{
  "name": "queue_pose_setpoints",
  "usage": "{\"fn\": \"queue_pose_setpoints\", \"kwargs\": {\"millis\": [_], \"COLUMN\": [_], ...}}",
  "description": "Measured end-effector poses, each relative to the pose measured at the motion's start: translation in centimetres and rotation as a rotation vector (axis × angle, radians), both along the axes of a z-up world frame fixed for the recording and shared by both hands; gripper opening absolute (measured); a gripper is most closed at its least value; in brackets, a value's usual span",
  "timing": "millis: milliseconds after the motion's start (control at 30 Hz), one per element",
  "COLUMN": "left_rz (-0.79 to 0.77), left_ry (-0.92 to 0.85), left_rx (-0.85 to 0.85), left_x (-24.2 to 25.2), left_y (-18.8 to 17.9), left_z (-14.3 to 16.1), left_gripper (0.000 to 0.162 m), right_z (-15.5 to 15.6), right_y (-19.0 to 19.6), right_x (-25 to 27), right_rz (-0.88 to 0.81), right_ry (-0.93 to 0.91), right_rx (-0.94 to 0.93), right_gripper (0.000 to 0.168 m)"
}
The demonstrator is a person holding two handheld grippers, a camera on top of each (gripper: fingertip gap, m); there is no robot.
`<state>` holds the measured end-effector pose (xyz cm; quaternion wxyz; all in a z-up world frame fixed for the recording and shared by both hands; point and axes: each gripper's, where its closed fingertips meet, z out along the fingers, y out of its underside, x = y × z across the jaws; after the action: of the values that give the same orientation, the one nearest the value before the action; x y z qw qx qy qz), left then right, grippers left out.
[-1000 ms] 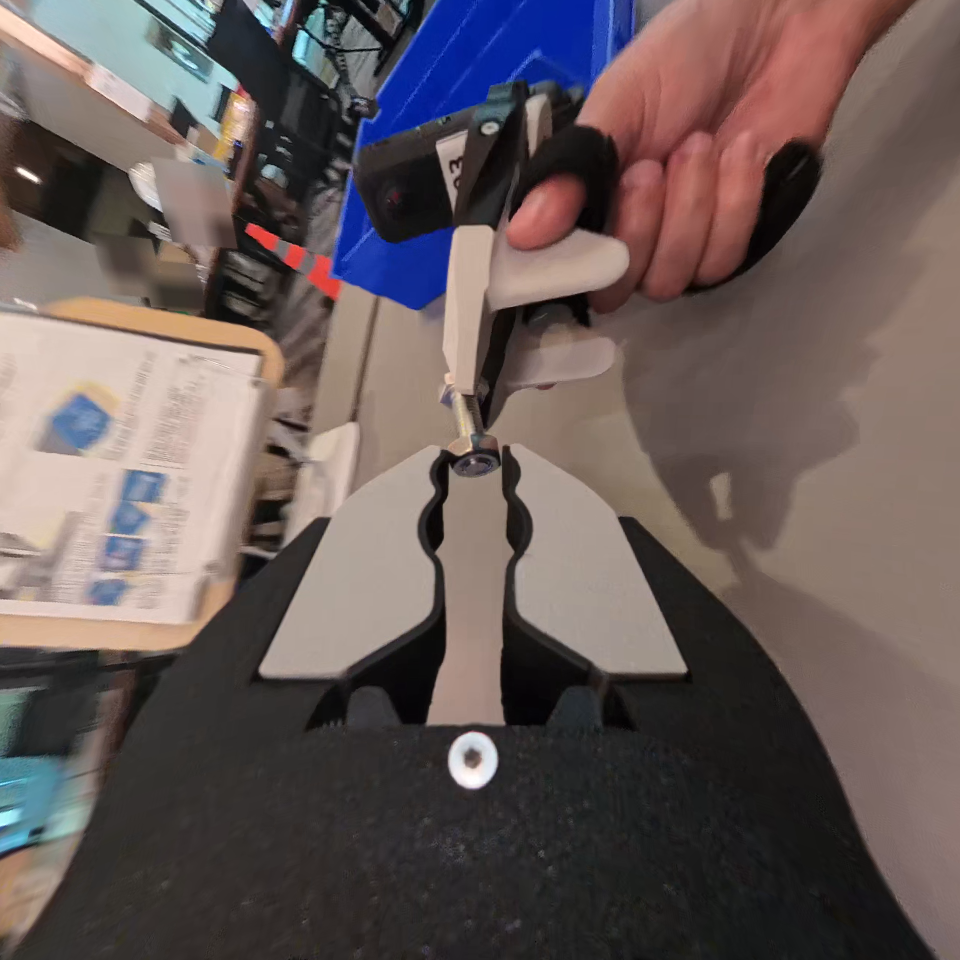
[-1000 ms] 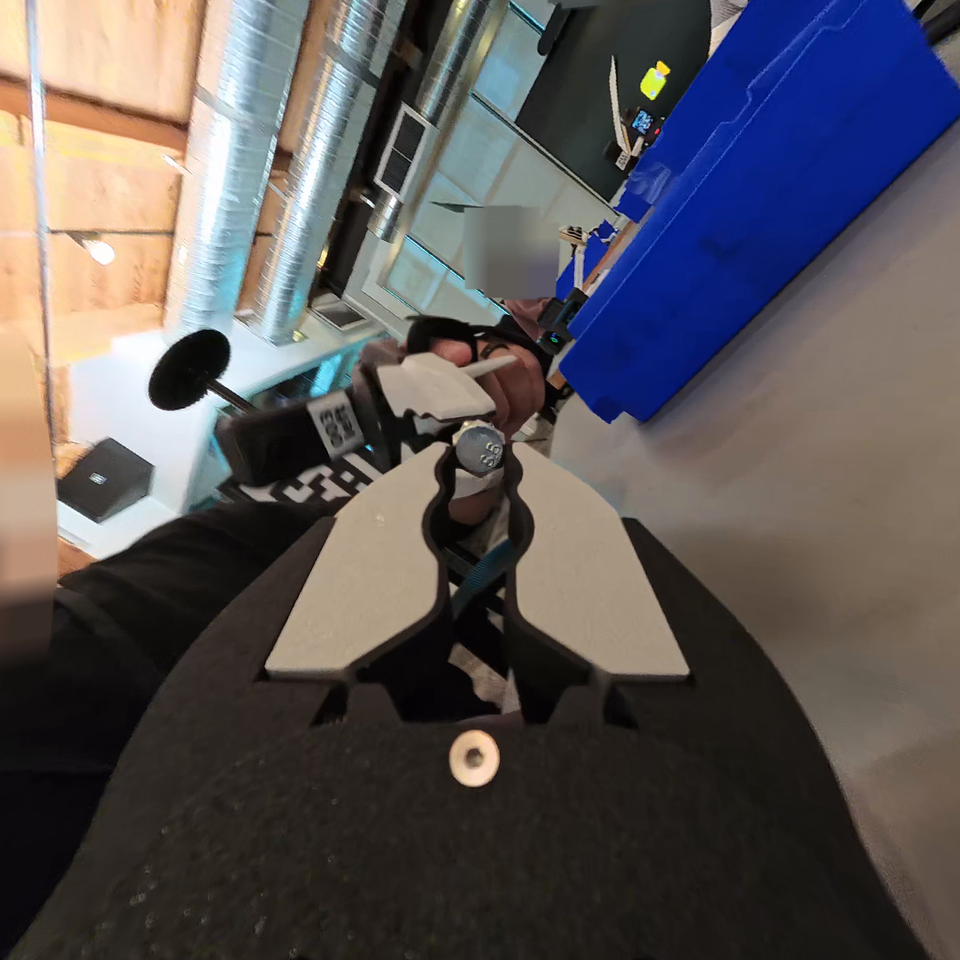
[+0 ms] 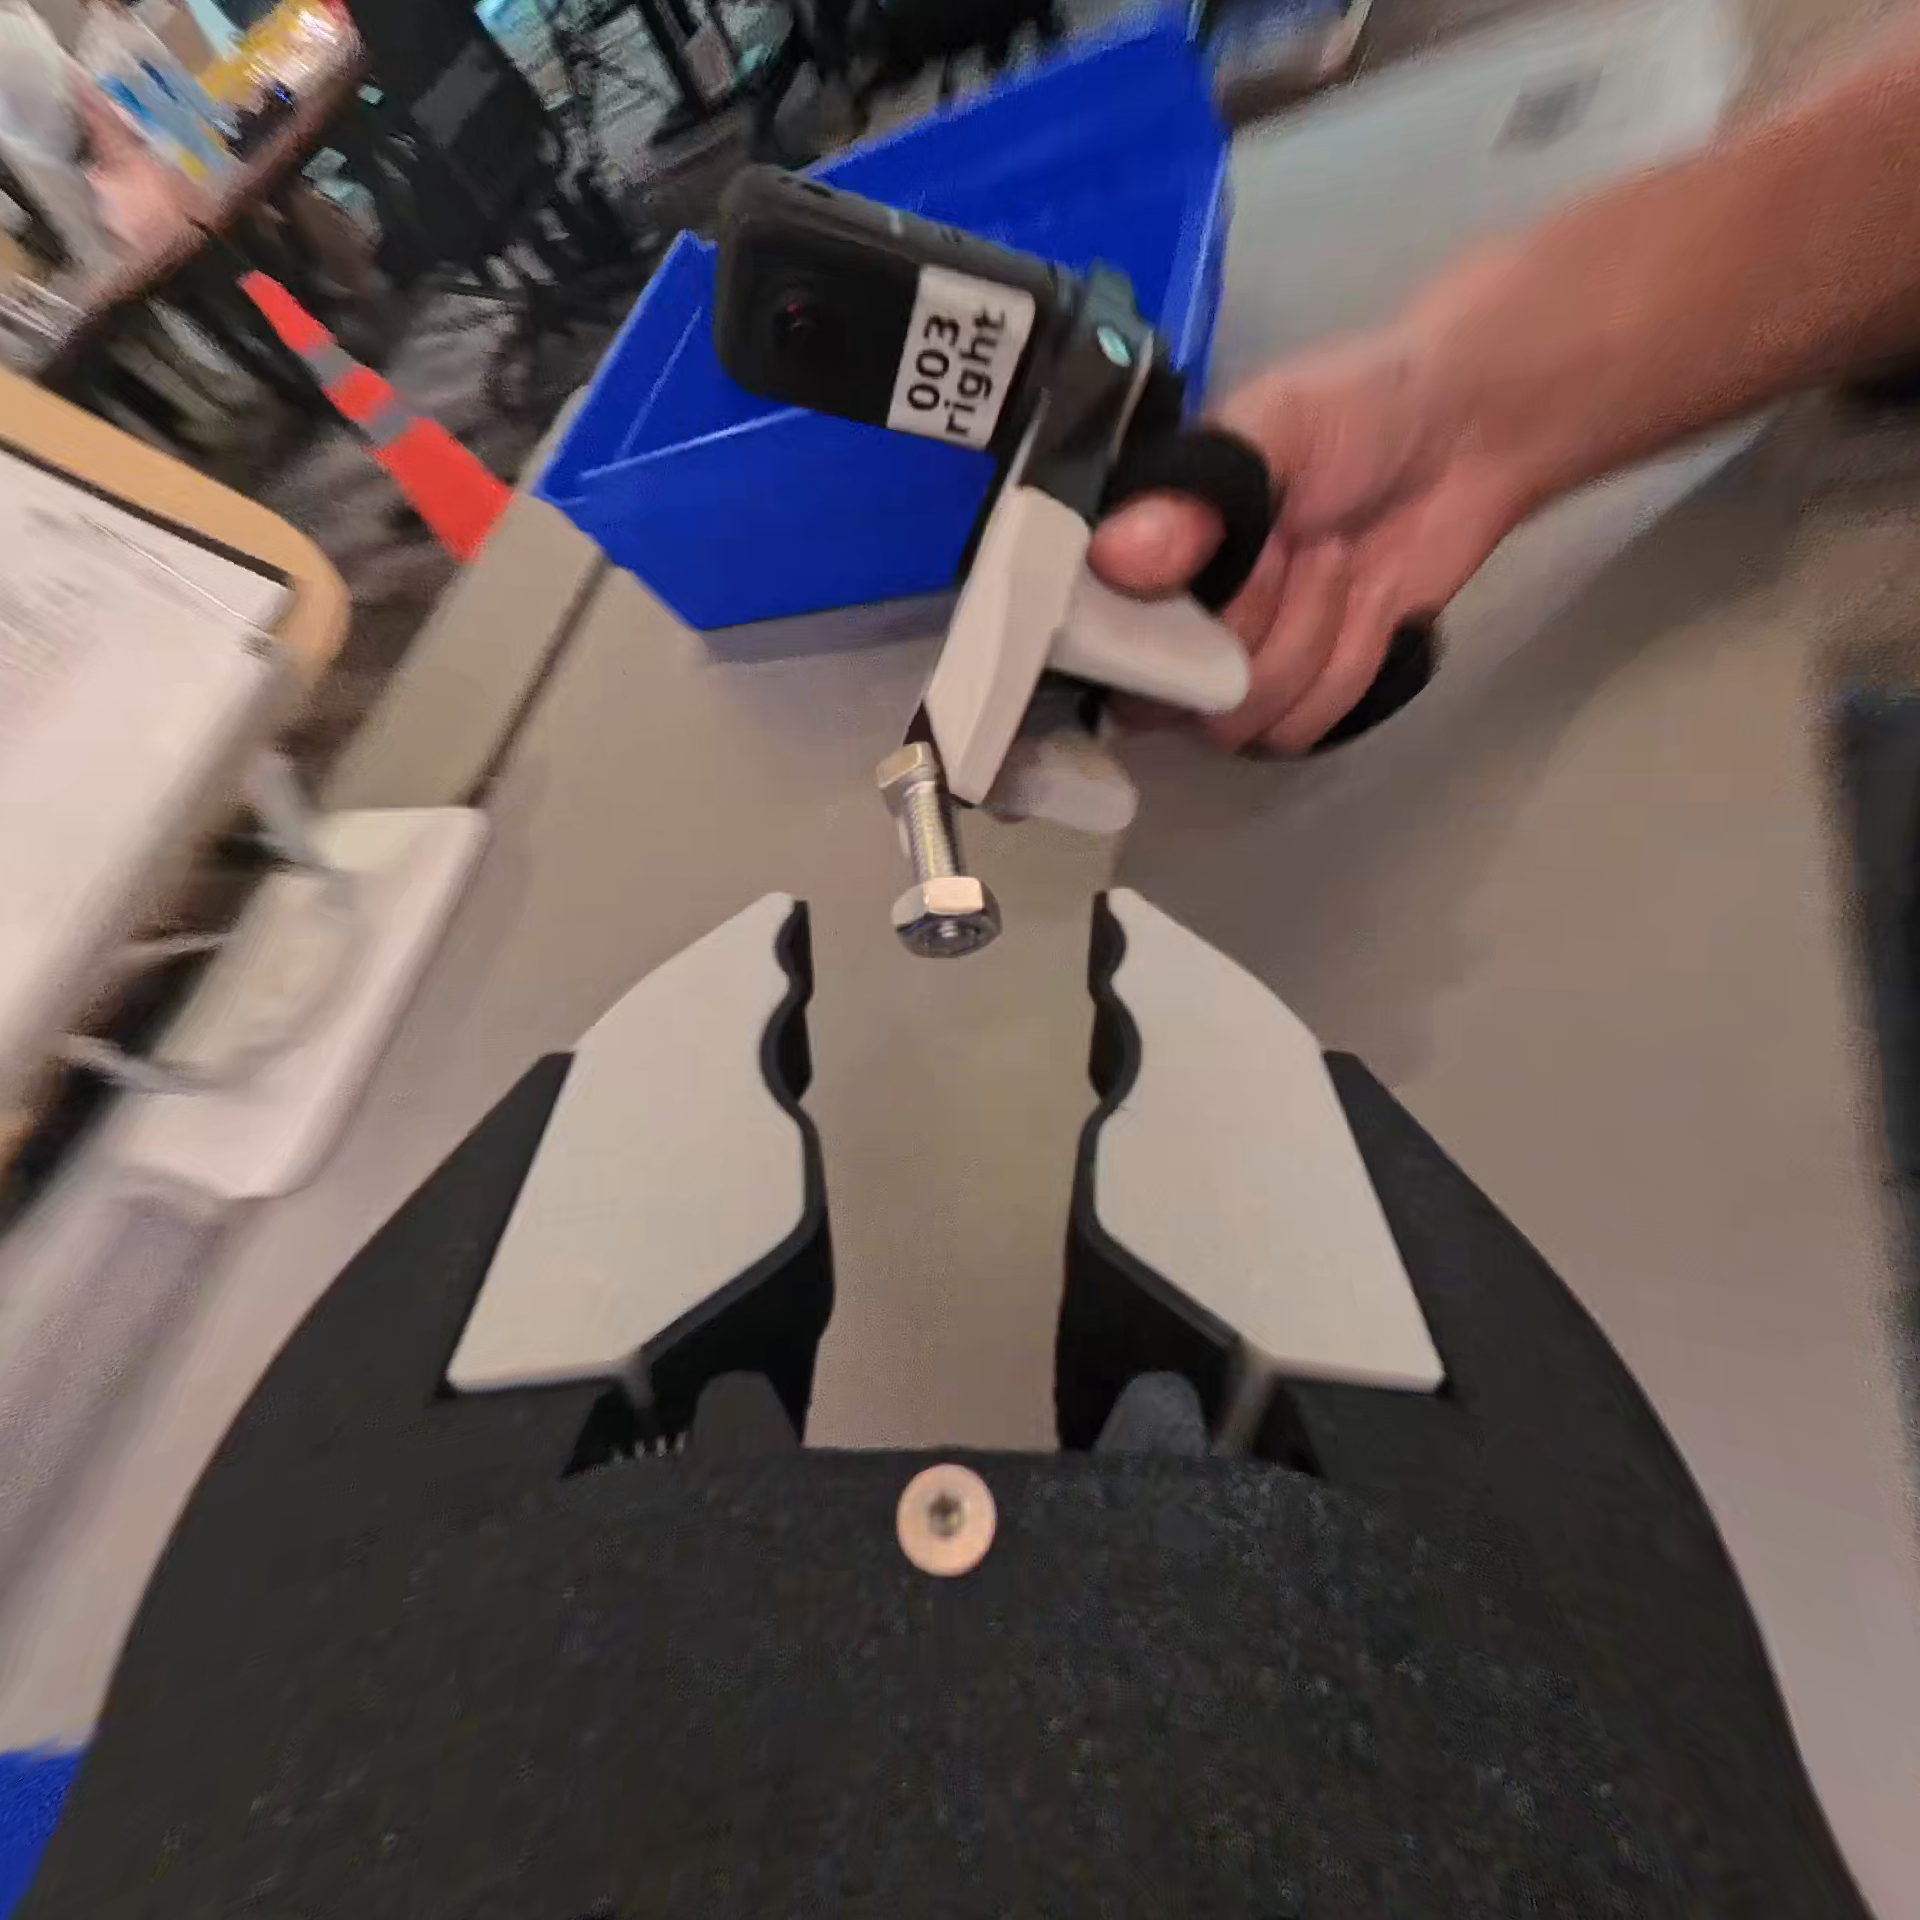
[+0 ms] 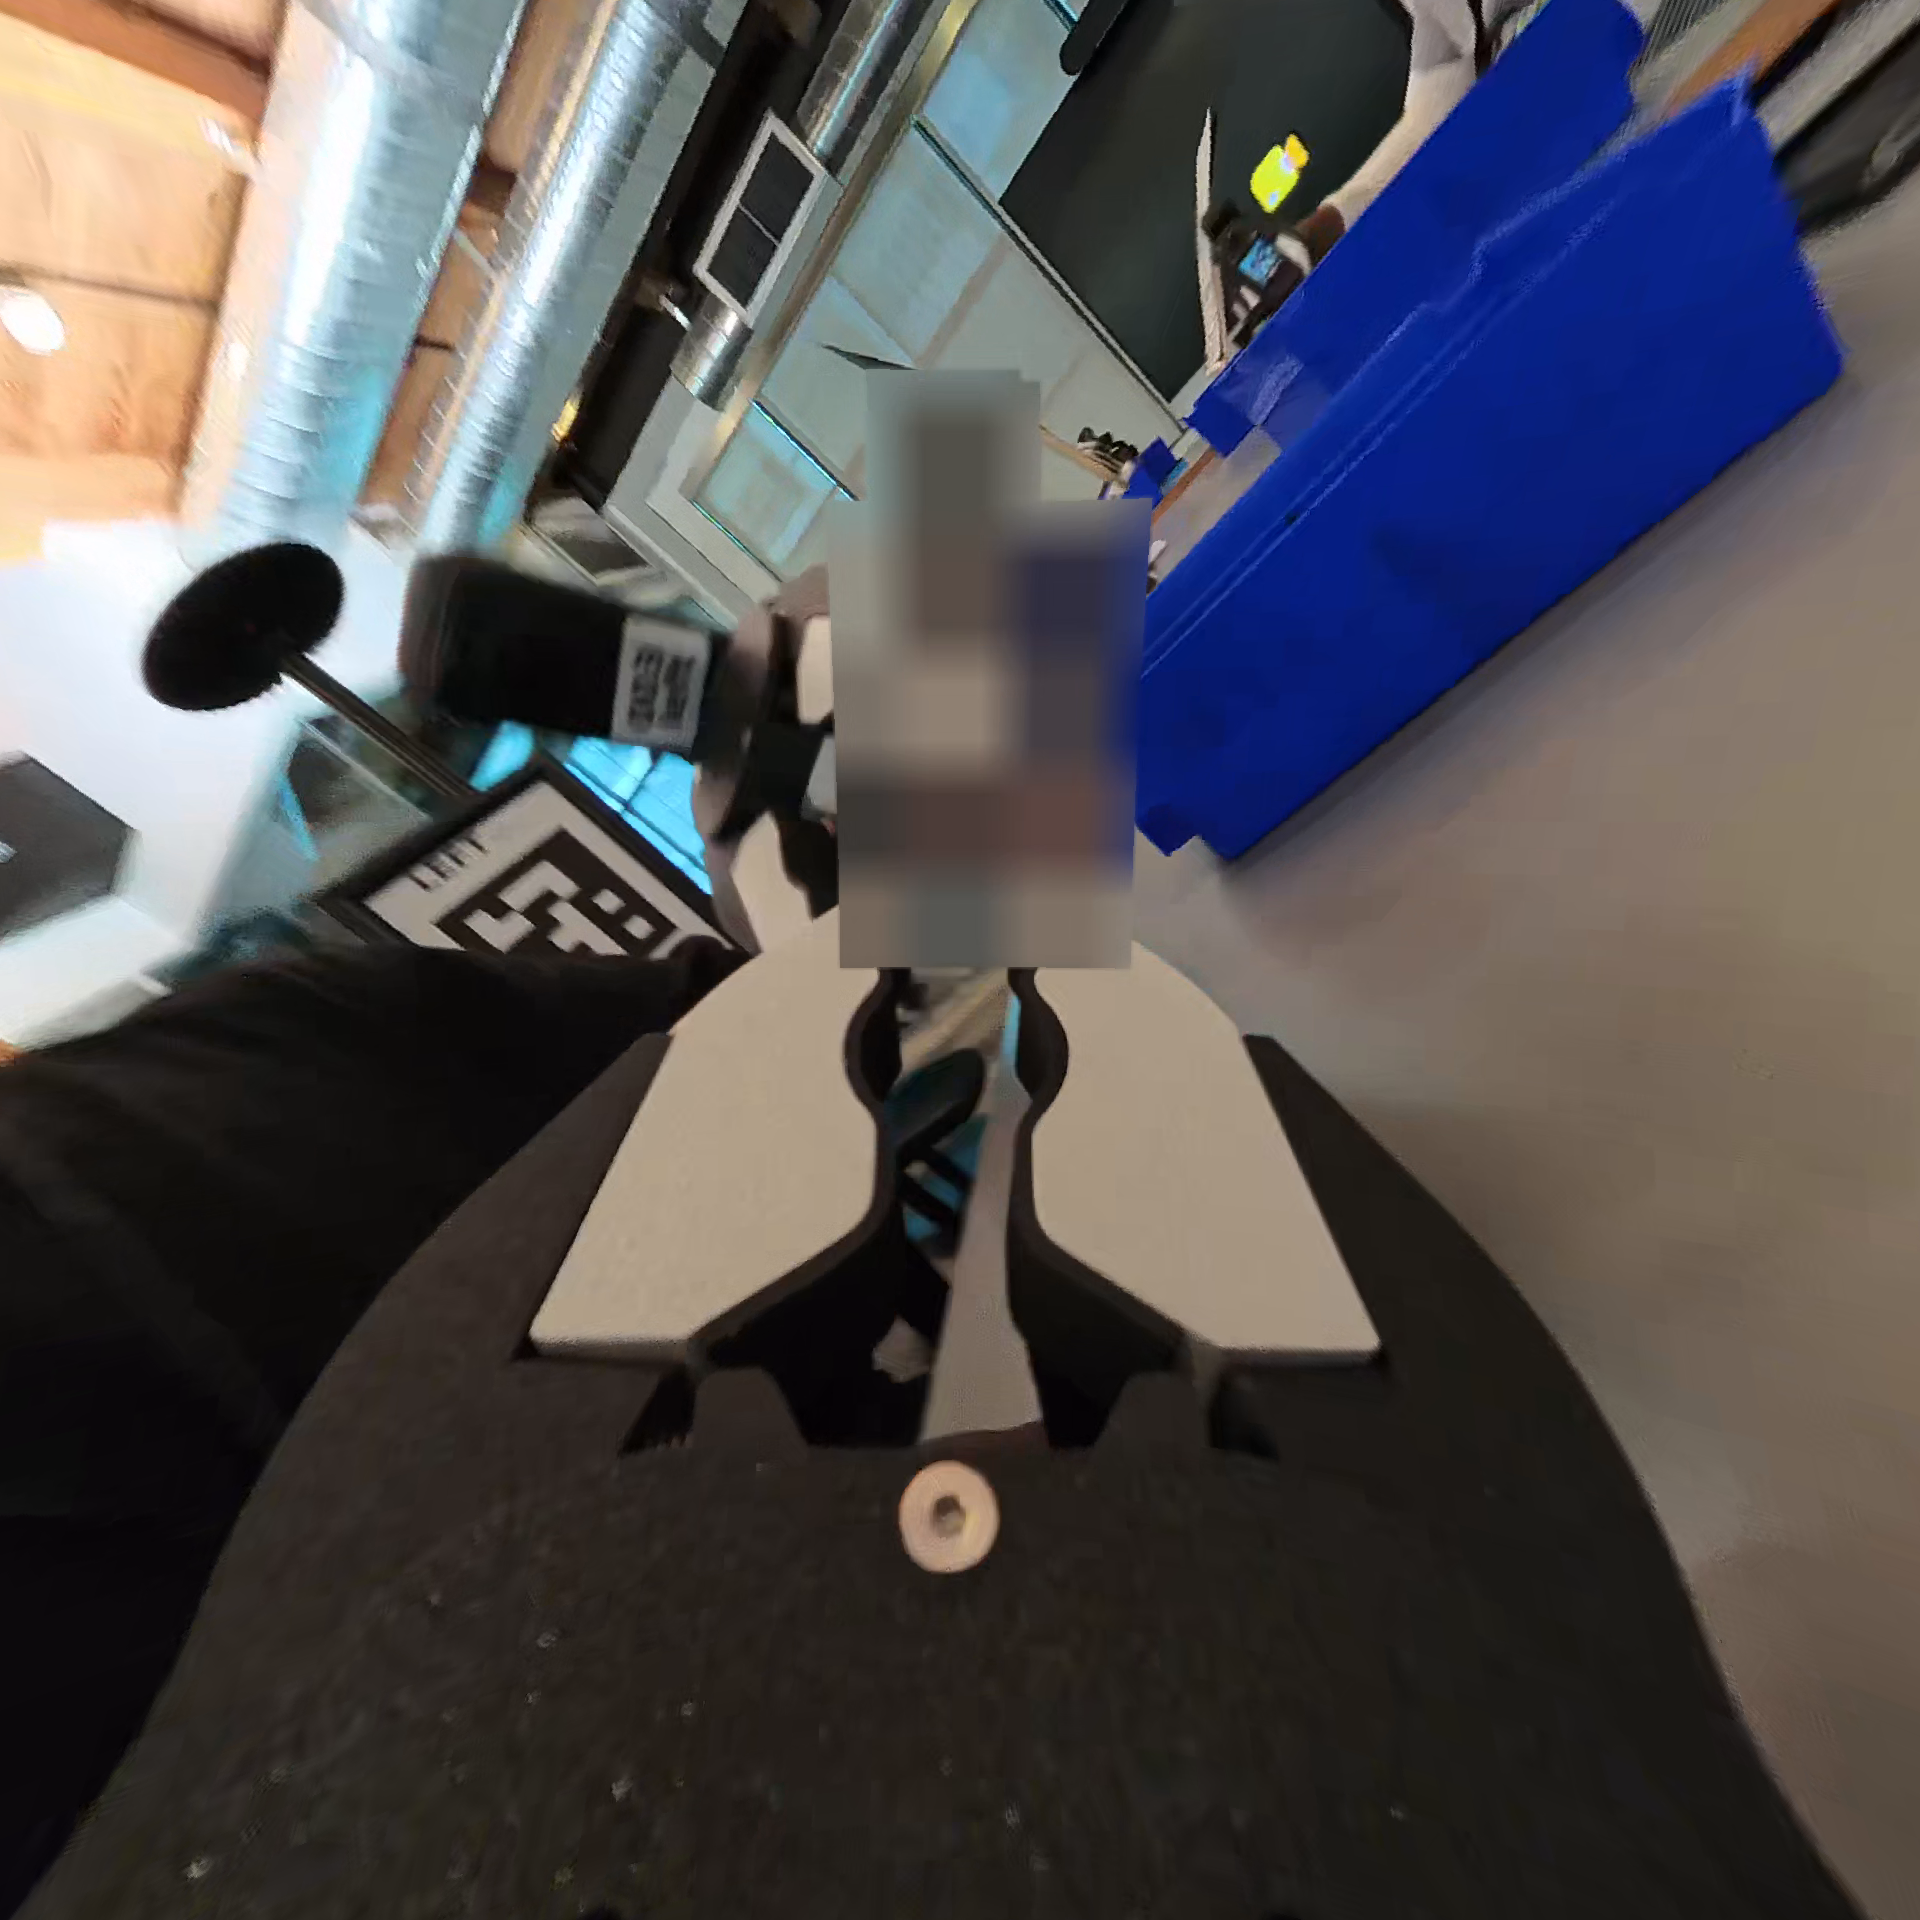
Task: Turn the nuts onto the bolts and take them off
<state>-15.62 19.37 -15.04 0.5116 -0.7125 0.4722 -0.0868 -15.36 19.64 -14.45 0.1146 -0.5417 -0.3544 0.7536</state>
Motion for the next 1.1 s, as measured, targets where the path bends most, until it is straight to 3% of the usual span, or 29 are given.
{"fn": "queue_pose_setpoints", "kwargs": {"millis": [100,200,300,400,500,600,667,733,833,933,1100], "left_rz": [-0.046,-0.076,-0.090,-0.027,0.041,0.080,0.091,0.084,0.037,0.065,-0.032], "left_ry": [-0.340,-0.452,-0.408,-0.201,0.177,0.670,0.802,0.715,0.397,0.045,-0.434], "left_rx": [-0.253,-0.383,-0.330,-0.147,0.157,0.544,0.649,0.551,0.271,-0.073,-0.334], "left_x": [0.2,0.4,0.6,0.1,-0.6,-1.4,-1.4,-1.3,-1.0,-1.0,0.3], "left_y": [-0.6,-0.7,-0.9,-0.1,0.8,1.6,1.8,1.6,0.3,0.0,-0.5], "left_z": [0.8,0.2,-0.2,-0.5,-0.5,0.0,0.0,-0.7,-1.2,-1.7,0.1], "left_gripper": [0.052,0.051,0.019,0.019,0.018,0.019,0.018,0.019,0.041,0.070,0.047], "right_z": [0.4,0.9,0.5,0.2,0.0,-0.1,-0.3,-0.6,0.5,0.5,0.9], "right_y": [-0.3,-0.9,-0.7,-0.4,0.1,0.5,0.7,0.7,0.4,0.0,-0.5], "right_x": [0.1,0.2,0.1,0.0,-0.2,-0.5,-0.4,-0.4,-0.1,-0.2,-0.2], "right_rz": [-0.041,-0.031,-0.034,-0.027,-0.008,0.031,0.047,0.046,0.040,-0.003,-0.044], "right_ry": [0.019,0.048,0.030,0.014,0.011,0.018,0.025,0.009,0.047,0.033,0.059], "right_rx": [0.168,0.213,0.194,0.124,-0.044,-0.305,-0.389,-0.357,-0.277,-0.073,0.090], "right_gripper": [0.018,0.018,0.018,0.018,0.018,0.018,0.018,0.017,0.018,0.017,0.017]}}
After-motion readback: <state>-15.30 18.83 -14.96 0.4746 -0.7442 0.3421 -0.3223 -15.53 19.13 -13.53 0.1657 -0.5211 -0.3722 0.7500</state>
